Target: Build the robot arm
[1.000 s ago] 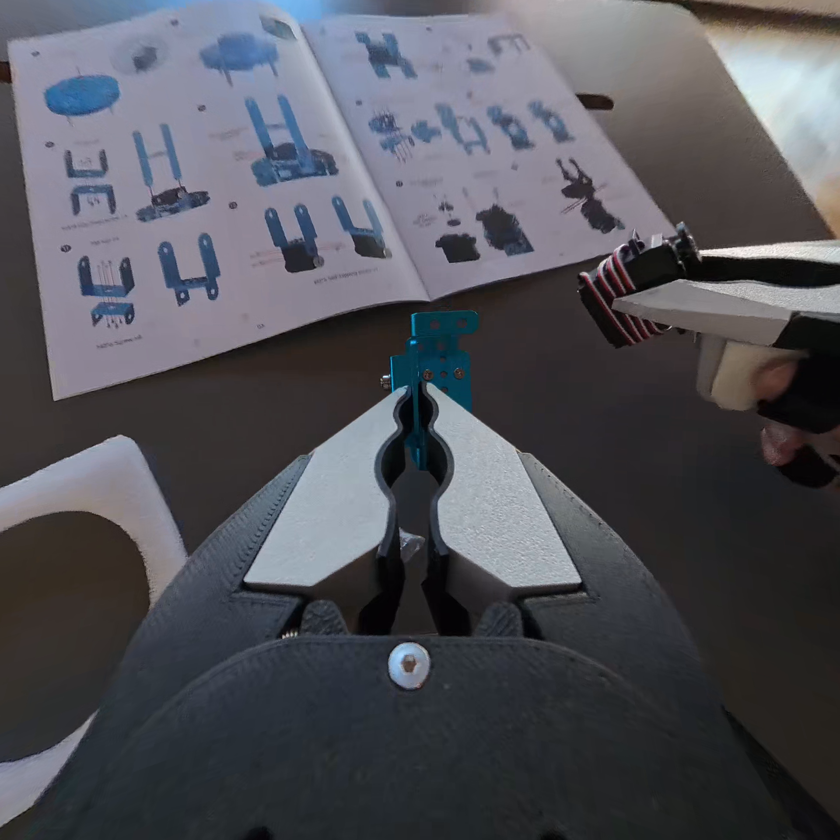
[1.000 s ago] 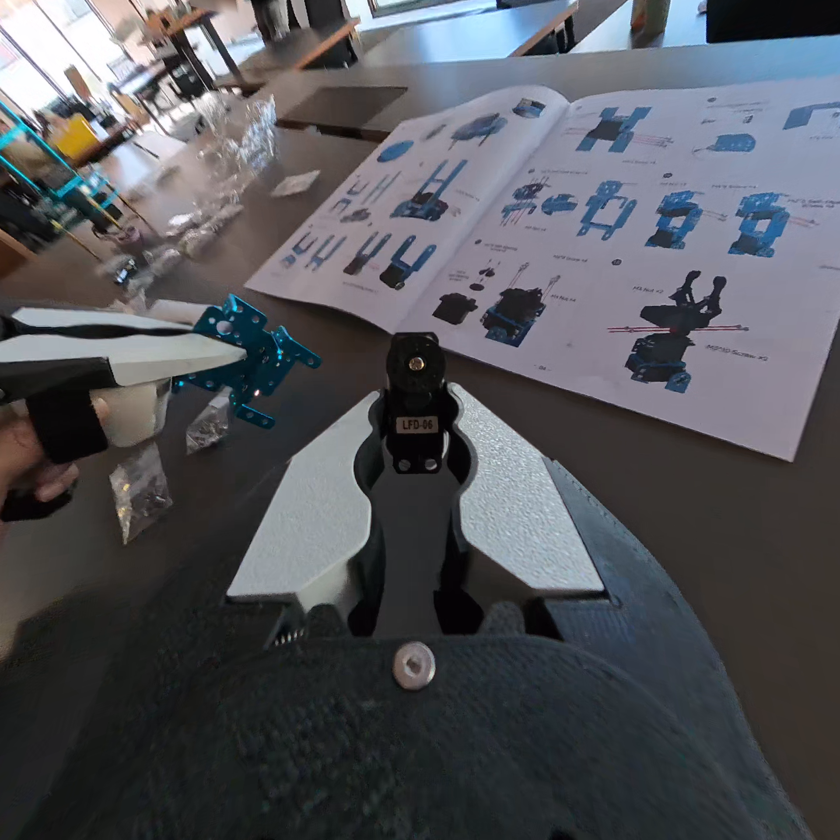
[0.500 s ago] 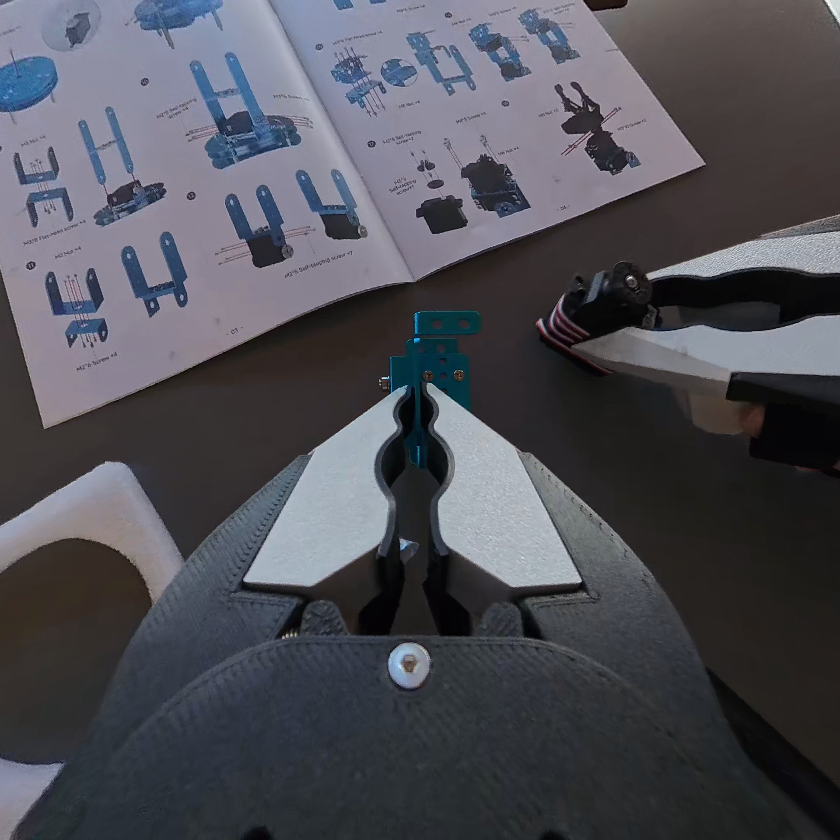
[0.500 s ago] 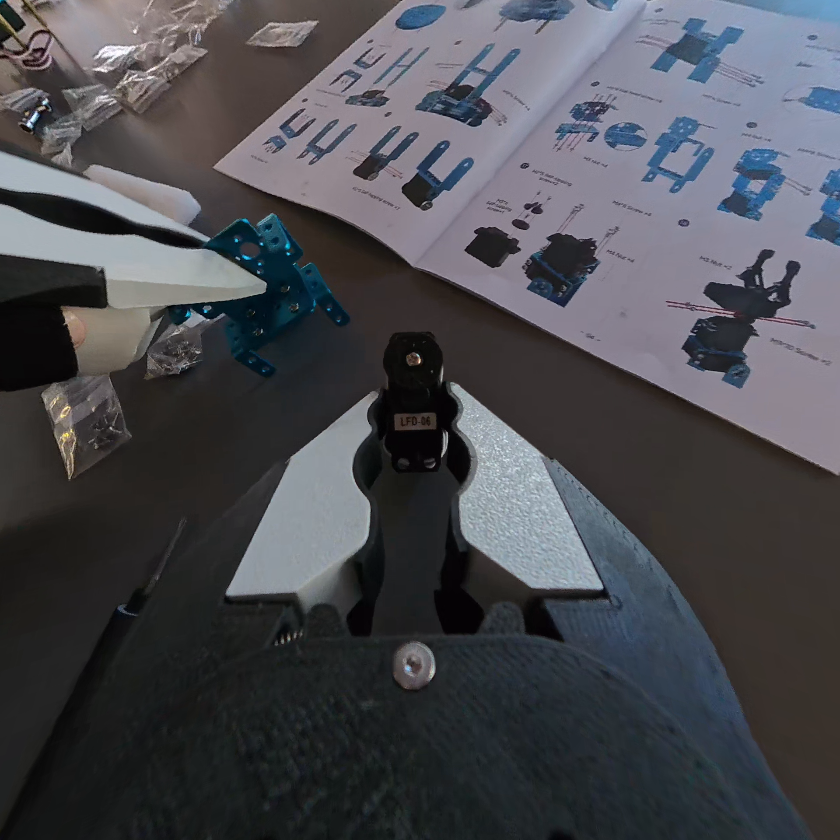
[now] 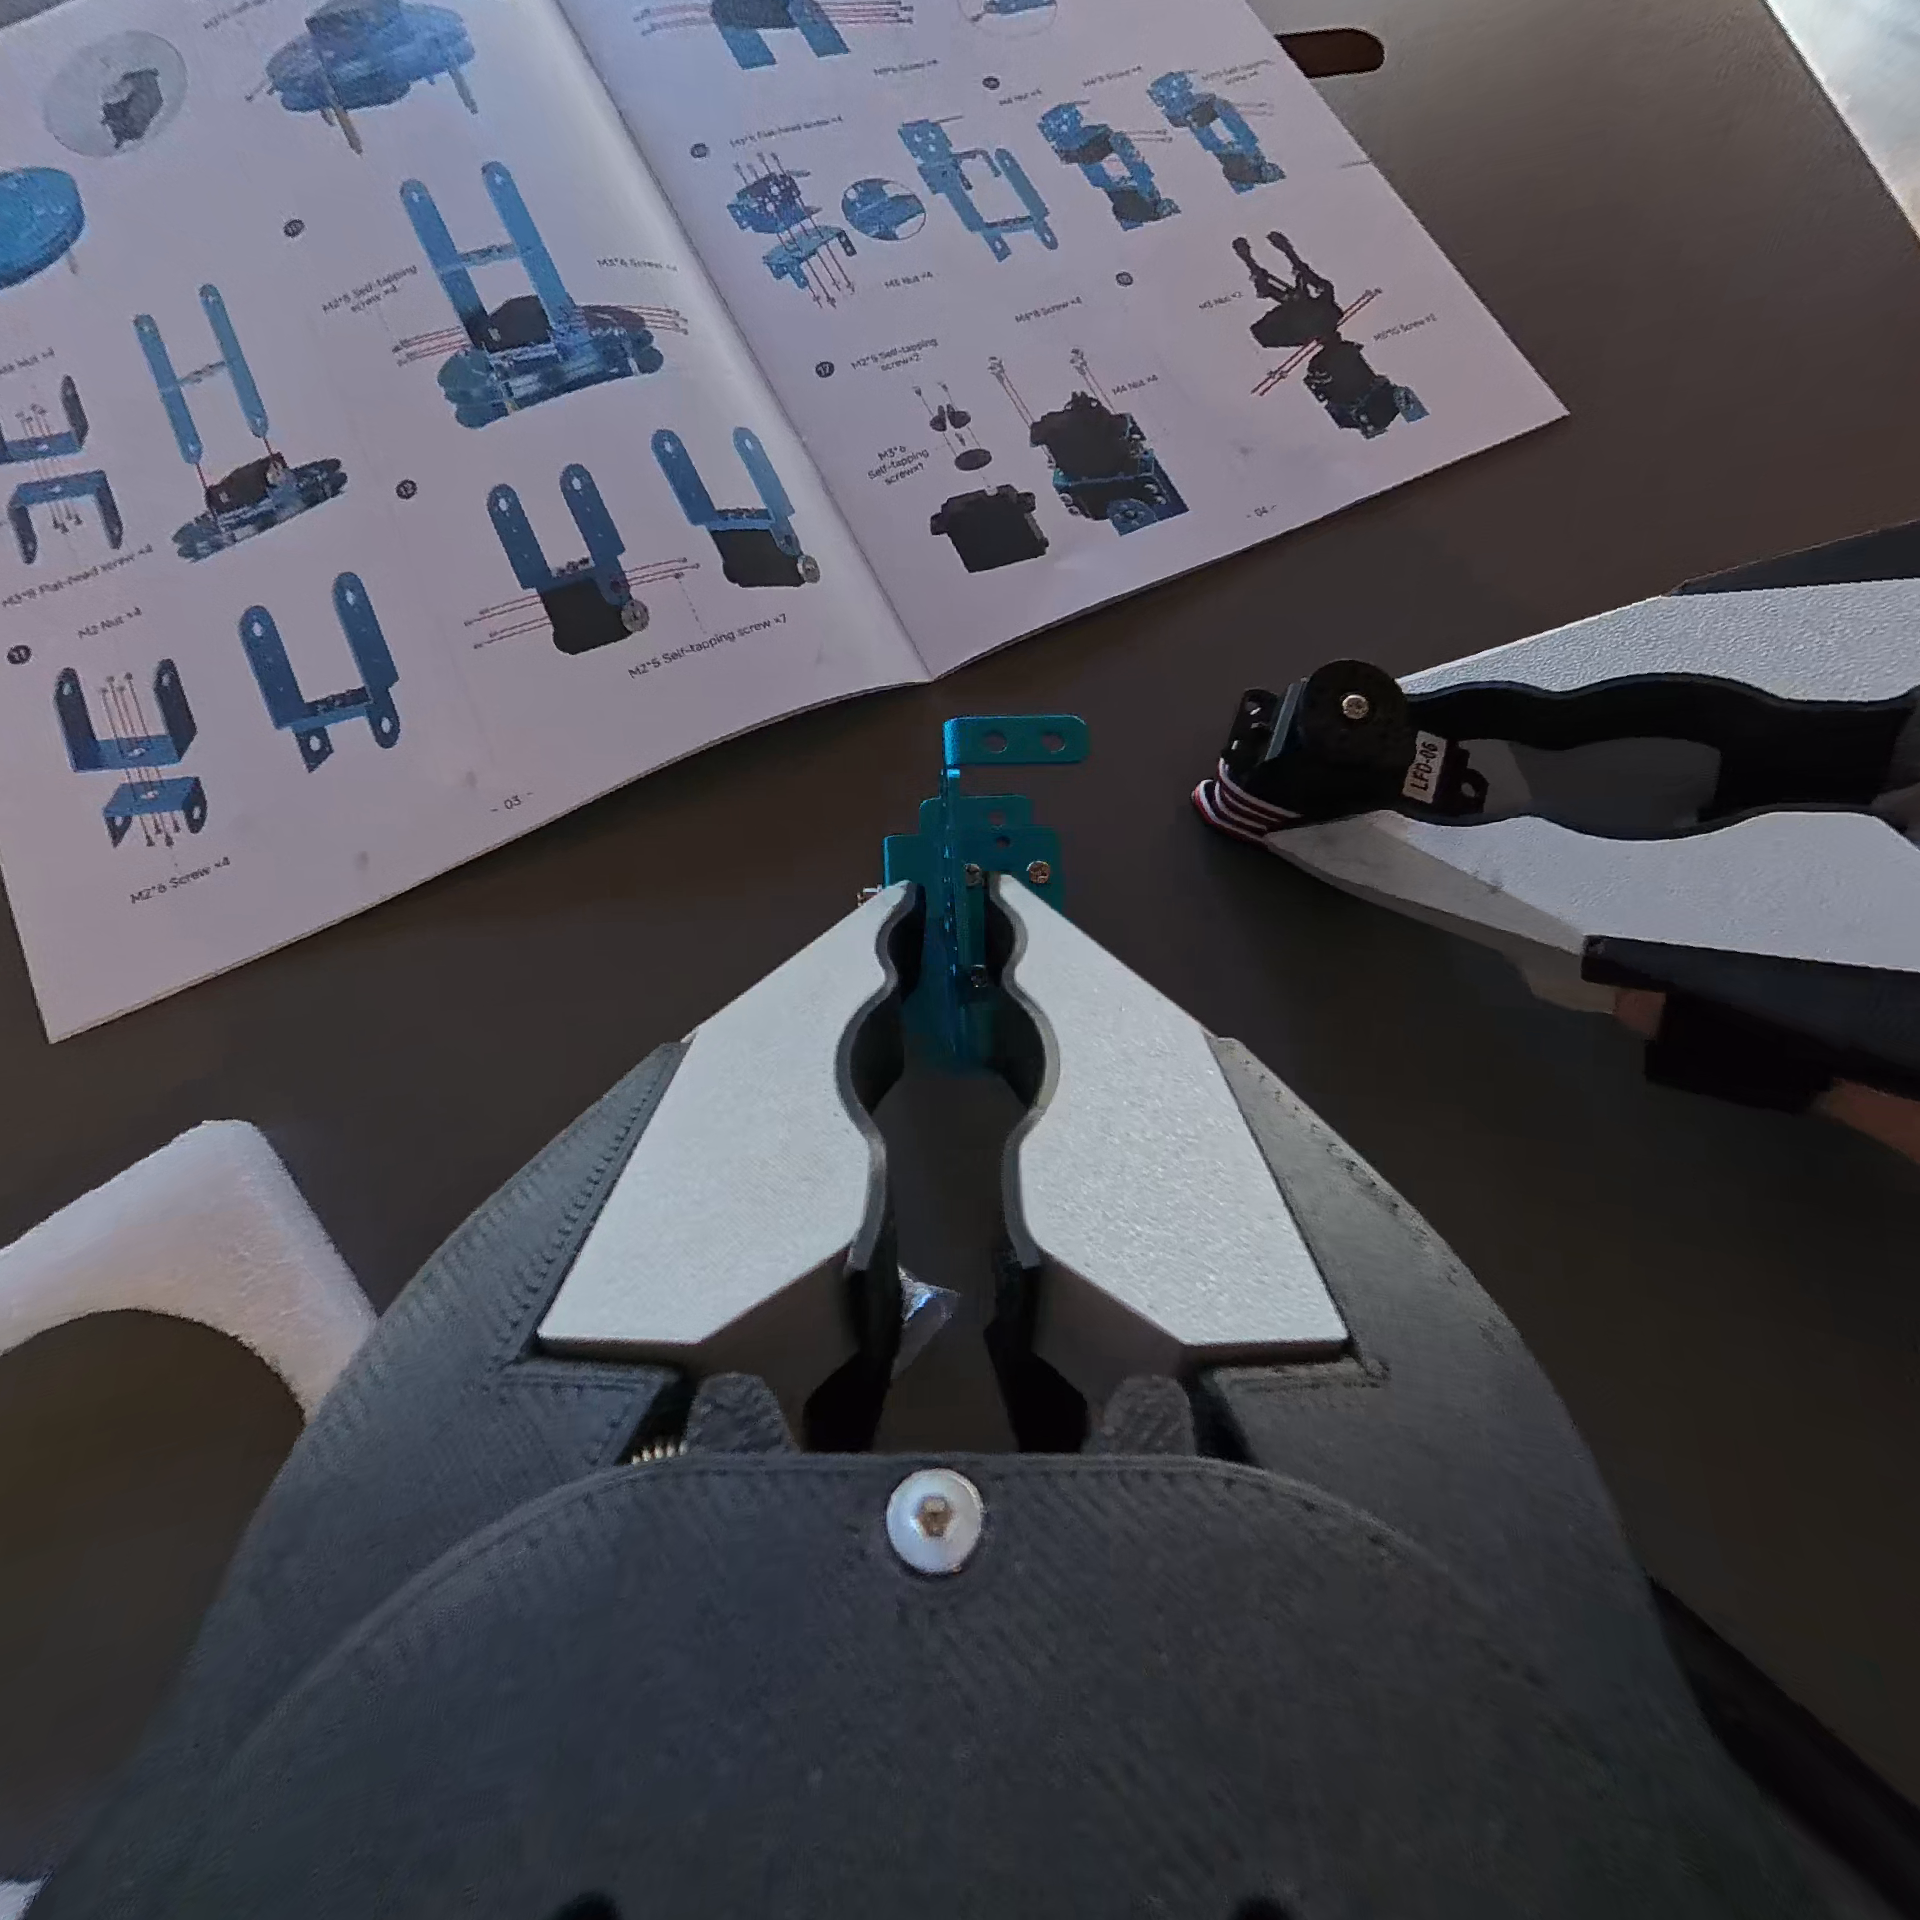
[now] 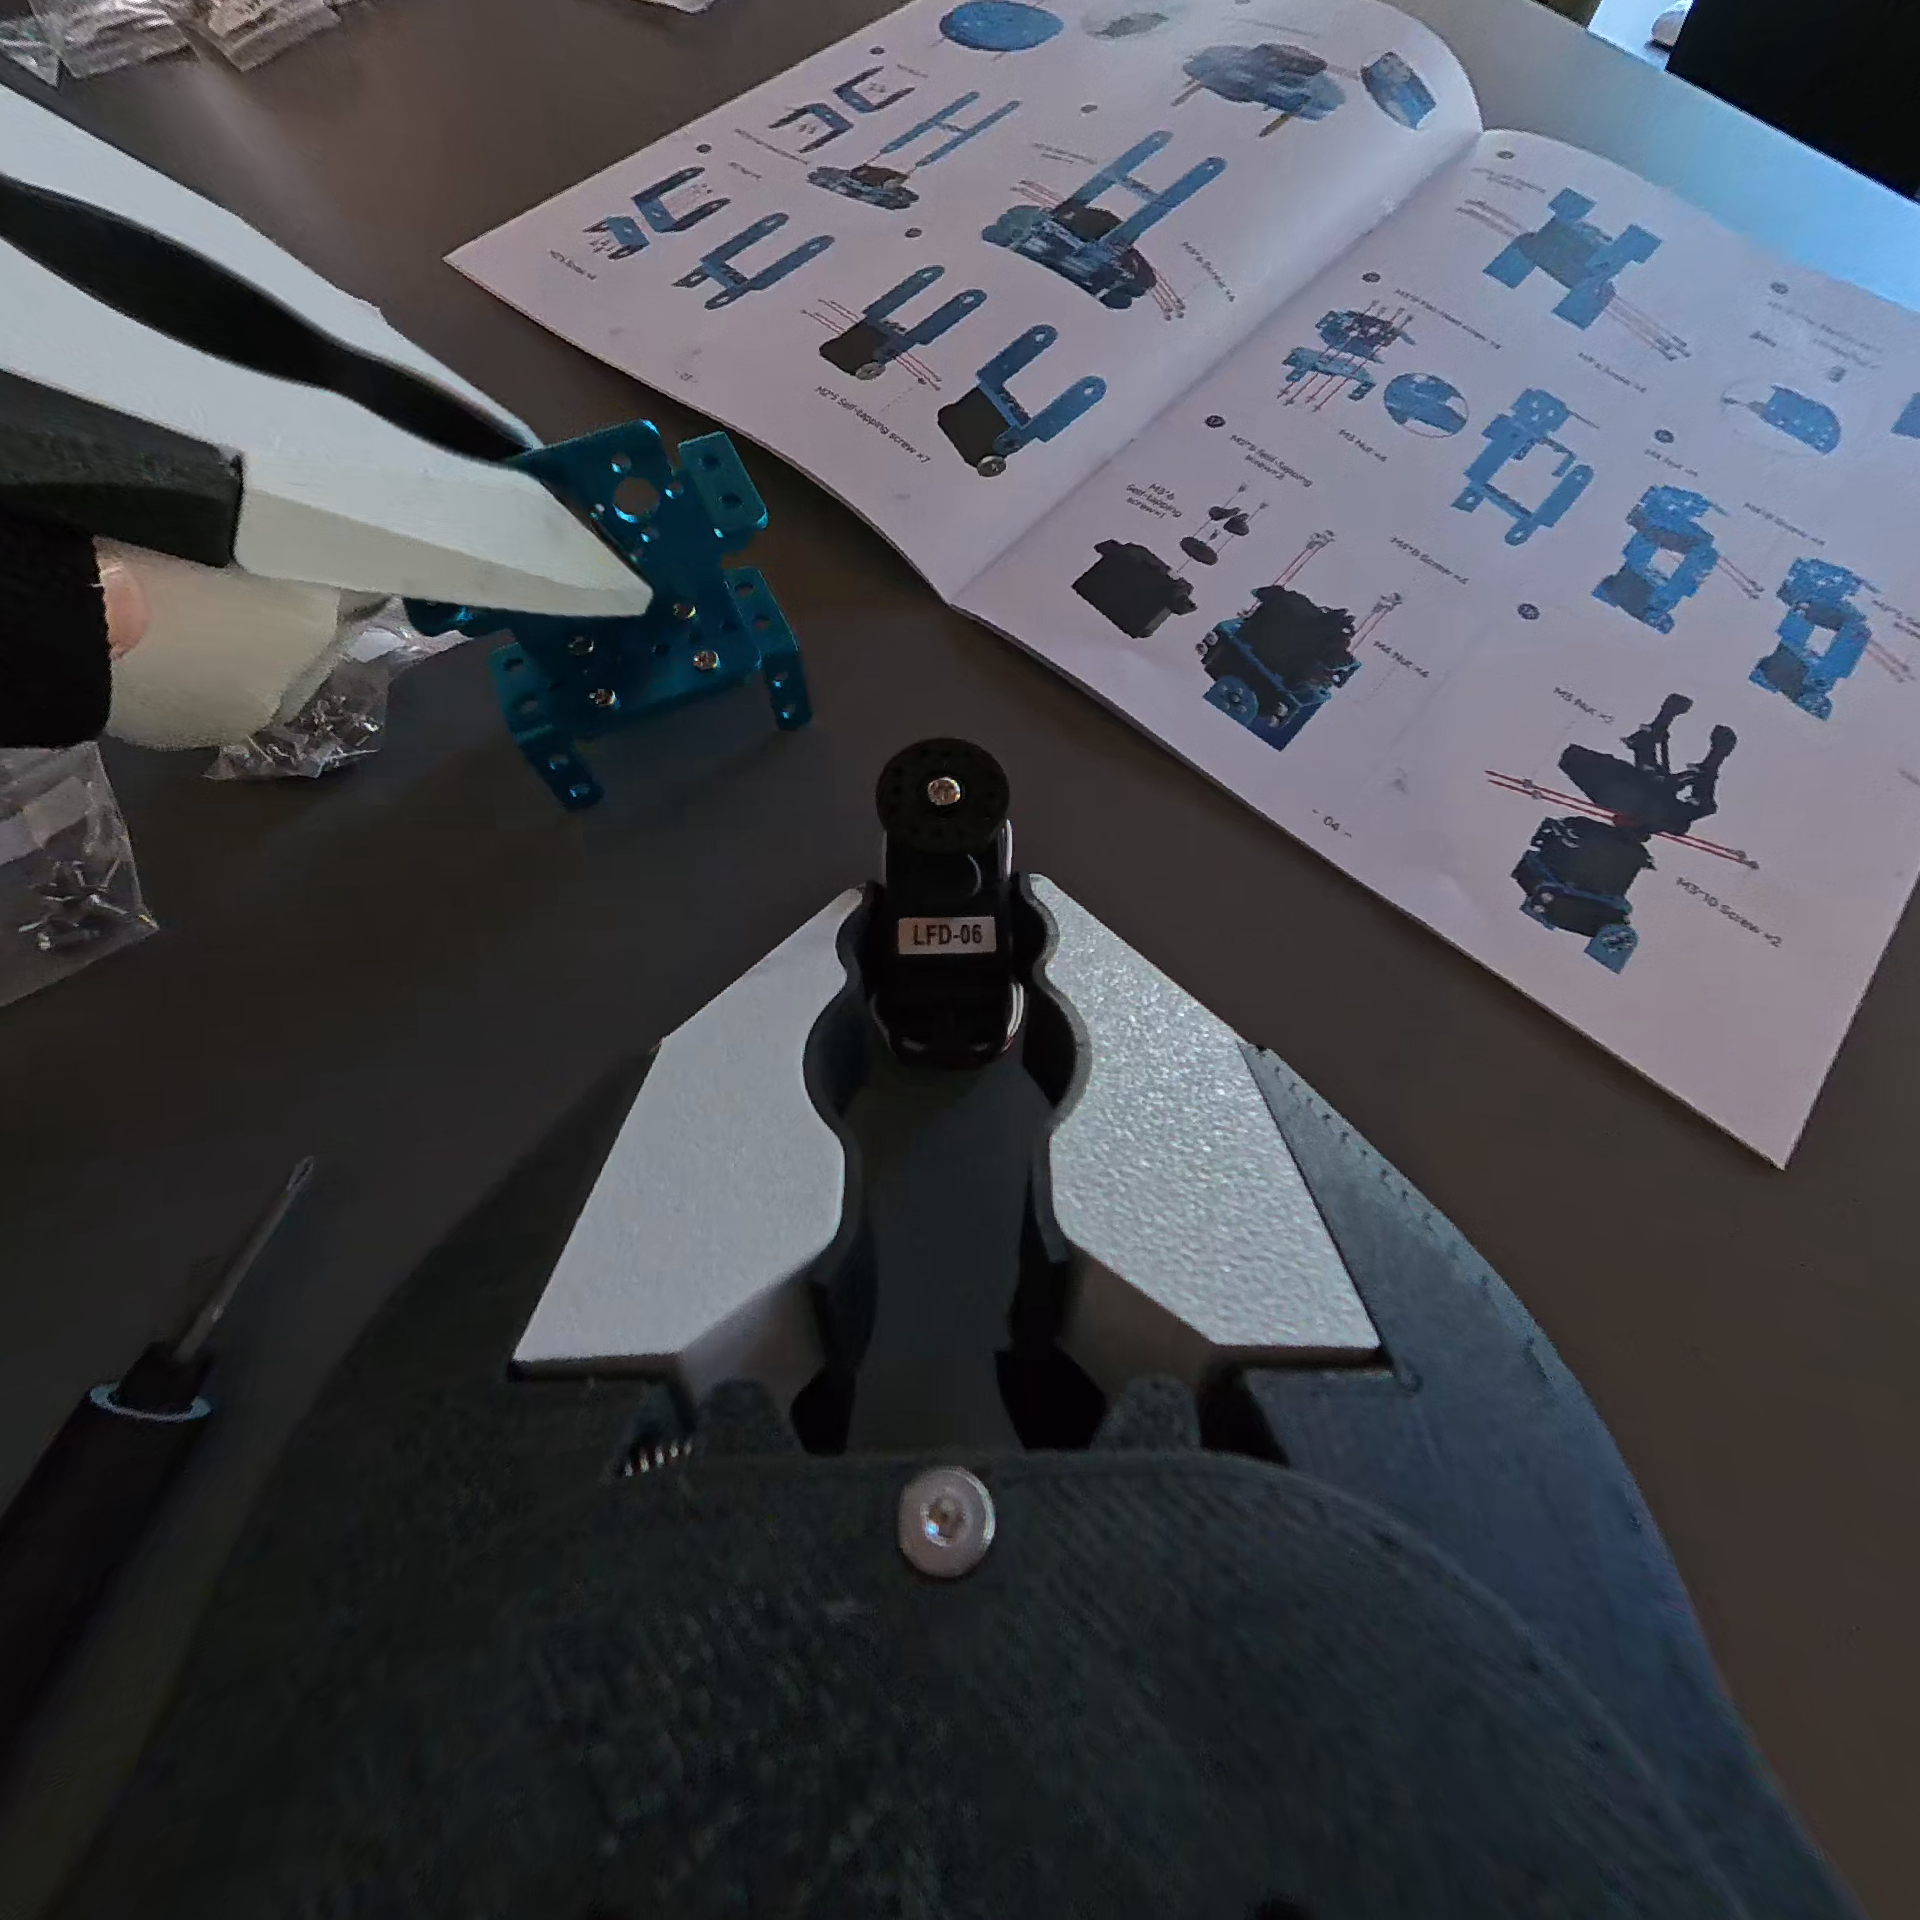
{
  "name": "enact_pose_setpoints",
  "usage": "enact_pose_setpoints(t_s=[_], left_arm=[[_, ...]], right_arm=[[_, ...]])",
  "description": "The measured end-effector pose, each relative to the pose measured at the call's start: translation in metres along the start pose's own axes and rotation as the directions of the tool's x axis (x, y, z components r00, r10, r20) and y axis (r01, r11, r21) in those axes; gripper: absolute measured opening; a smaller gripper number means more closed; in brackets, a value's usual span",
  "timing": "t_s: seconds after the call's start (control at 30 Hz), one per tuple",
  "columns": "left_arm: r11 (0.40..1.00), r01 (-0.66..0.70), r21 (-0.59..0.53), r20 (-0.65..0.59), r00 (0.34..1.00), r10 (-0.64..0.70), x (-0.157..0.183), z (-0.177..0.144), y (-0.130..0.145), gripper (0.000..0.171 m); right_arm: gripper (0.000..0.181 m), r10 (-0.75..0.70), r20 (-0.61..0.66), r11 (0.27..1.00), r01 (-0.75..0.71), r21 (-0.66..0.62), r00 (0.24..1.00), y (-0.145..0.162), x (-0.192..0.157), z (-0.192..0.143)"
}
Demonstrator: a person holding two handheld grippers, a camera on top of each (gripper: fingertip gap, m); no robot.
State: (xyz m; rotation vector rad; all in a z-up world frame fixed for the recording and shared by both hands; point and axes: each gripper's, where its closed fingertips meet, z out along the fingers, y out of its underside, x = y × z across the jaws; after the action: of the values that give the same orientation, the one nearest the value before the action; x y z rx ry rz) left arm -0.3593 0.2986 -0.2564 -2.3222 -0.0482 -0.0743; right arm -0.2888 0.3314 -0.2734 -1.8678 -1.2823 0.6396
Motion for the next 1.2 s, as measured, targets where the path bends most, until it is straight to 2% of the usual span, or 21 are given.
enact_pose_setpoints(t_s=[0.27, 0.4, 0.53, 0.57, 0.6, 0.67, 0.7, 0.77, 0.8, 0.87, 0.93, 0.97, 1.03, 1.1, 1.2], left_arm=[[0.998, 0.045, 0.036, -0.074, 0.996, -0.042, 0.004, -0.003, -0.003, 0.031], [0.989, 0.028, 0.144, -0.03, 0.999, -0.024, -0.004, -0.015, -0.018, 0.033], [0.969, 0.007, 0.247, 0.016, 1.0, -0.011, -0.013, -0.028, -0.031, 0.03], [0.966, -0.009, 0.259, 0.038, 0.999, -0.001, -0.017, -0.03, -0.032, 0.029], [0.963, -0.022, 0.268, 0.054, 0.998, 0.008, -0.02, -0.032, -0.033, 0.029], [0.955, -0.026, 0.297, 0.04, 0.999, 0.015, -0.019, -0.037, -0.037, 0.025], [0.943, -0.025, 0.332, 0.007, 1.0, 0.025, -0.015, -0.041, -0.043, 0.022], [0.9, -0.012, 0.435, -0.101, 0.993, 0.062, 0.003, -0.057, -0.059, 0.017], [0.872, 0.014, 0.489, -0.188, 0.978, 0.09, 0.016, -0.066, -0.069, 0.017], [0.829, 0.116, 0.547, -0.389, 0.912, 0.129, 0.041, -0.088, -0.085, 0.028], [0.814, 0.217, 0.539, -0.58, 0.796, 0.172, 0.064, -0.11, -0.101, 0.031], [0.818, 0.242, 0.522, -0.645, 0.74, 0.192, 0.072, -0.119, -0.11, 0.032], [0.829, 0.266, 0.492, -0.738, 0.632, 0.235, 0.087, -0.138, -0.129, 0.033], [0.832, 0.251, 0.494, -0.765, 0.58, 0.279, 0.096, -0.151, -0.151, 0.037], [0.803, 0.238, 0.546, -0.78, 0.495, 0.383, 0.114, -0.178, -0.181, 0.043]], right_arm=[[0.027, 0.033, 0.034, 0.999, -0.033, -0.009, 0.999, 0.003, -0.001, 0.003], [0.033, 0.025, 0.067, 0.999, -0.023, -0.03, 0.997, 0.005, -0.003, 0.003], [0.049, 0.04, 0.152, 0.997, -0.03, -0.069, 0.988, 0.009, -0.011, 0.001], [0.043, 0.031, 0.147, 0.997, -0.02, -0.076, 0.989, 0.01, -0.01, 0.001], [0.029, 0.006, 0.137, 0.998, 0.003, -0.069, 0.991, 0.01, -0.008, 0.001], [0.027, 0.053, 0.15, 0.999, -0.052, -0.005, 0.987, -0.001, -0.007, -0.002], [0.027, 0.114, 0.216, 0.991, -0.127, 0.048, 0.97, -0.011, -0.009, -0.008], [0.026, 0.247, 0.435, 0.928, -0.341, 0.151, 0.866, -0.04, -0.014, -0.028], [0.026, 0.285, 0.565, 0.871, -0.455, 0.185, 0.775, -0.057, -0.014, -0.043], [0.025, 0.362, 0.768, 0.721, -0.681, 0.128, 0.528, -0.083, -0.006, -0.072], [0.024, 0.339, 0.898, 0.598, -0.801, 0.025, 0.281, -0.105, 0.0, -0.103], [0.024, 0.316, 0.928, 0.552, -0.834, -0.009, 0.199, -0.115, 0.003, -0.117], [0.025, 0.238, 0.968, 0.518, -0.853, -0.062, 0.074, -0.137, 0.0, -0.145], [0.025, 0.131, 0.989, 0.484, -0.867, -0.121, -0.065, -0.164, -0.003, -0.177], [0.025, -0.006, 0.946, 0.469, -0.837, -0.283, -0.323, -0.199, -0.007, -0.218]])
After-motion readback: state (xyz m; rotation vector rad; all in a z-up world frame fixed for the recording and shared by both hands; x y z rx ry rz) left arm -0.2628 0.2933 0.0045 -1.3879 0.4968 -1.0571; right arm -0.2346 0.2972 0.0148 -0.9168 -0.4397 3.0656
